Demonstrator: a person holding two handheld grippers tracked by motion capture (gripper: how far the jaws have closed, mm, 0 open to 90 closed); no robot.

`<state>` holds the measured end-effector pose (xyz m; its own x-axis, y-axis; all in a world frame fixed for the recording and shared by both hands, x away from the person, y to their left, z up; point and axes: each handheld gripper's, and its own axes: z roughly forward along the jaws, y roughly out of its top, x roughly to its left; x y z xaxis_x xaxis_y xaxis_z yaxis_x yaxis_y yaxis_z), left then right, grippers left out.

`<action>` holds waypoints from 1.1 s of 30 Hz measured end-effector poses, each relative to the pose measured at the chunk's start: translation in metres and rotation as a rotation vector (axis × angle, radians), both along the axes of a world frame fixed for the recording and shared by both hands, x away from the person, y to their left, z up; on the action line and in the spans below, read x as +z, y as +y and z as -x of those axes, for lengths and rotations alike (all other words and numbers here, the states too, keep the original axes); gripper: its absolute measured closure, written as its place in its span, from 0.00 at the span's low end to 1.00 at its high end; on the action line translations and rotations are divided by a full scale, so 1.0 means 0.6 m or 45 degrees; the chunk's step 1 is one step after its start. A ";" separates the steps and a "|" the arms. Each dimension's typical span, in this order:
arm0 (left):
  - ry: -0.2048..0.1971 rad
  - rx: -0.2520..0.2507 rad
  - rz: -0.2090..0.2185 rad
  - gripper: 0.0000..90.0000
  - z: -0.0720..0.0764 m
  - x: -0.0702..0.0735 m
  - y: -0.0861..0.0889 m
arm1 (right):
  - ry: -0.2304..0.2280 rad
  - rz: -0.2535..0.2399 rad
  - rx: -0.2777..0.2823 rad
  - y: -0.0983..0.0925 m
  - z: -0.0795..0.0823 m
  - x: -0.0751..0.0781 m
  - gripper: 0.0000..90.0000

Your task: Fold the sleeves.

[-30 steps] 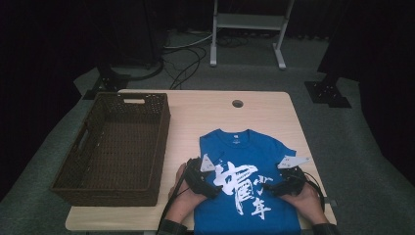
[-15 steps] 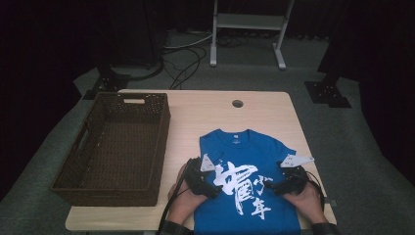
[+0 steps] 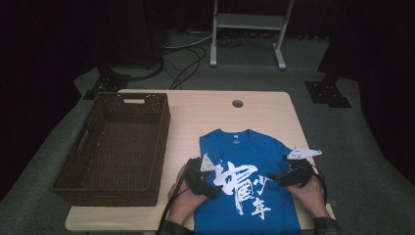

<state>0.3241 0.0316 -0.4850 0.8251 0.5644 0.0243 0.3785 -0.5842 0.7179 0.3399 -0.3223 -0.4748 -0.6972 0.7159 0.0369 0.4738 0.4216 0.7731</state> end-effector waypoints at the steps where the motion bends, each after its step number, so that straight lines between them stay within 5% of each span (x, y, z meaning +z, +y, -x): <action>1: 0.000 0.000 0.000 0.00 0.000 0.000 0.000 | -0.001 0.000 -0.002 -0.001 -0.003 0.001 0.00; 33: -0.001 -0.001 -0.002 0.00 0.000 0.000 0.000 | -0.019 -0.067 -0.051 -0.034 -0.068 0.019 0.11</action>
<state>0.3240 0.0316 -0.4850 0.8255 0.5637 0.0260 0.3772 -0.5855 0.7176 0.3806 -0.3425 -0.4635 -0.6691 0.7404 0.0648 0.4777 0.3616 0.8007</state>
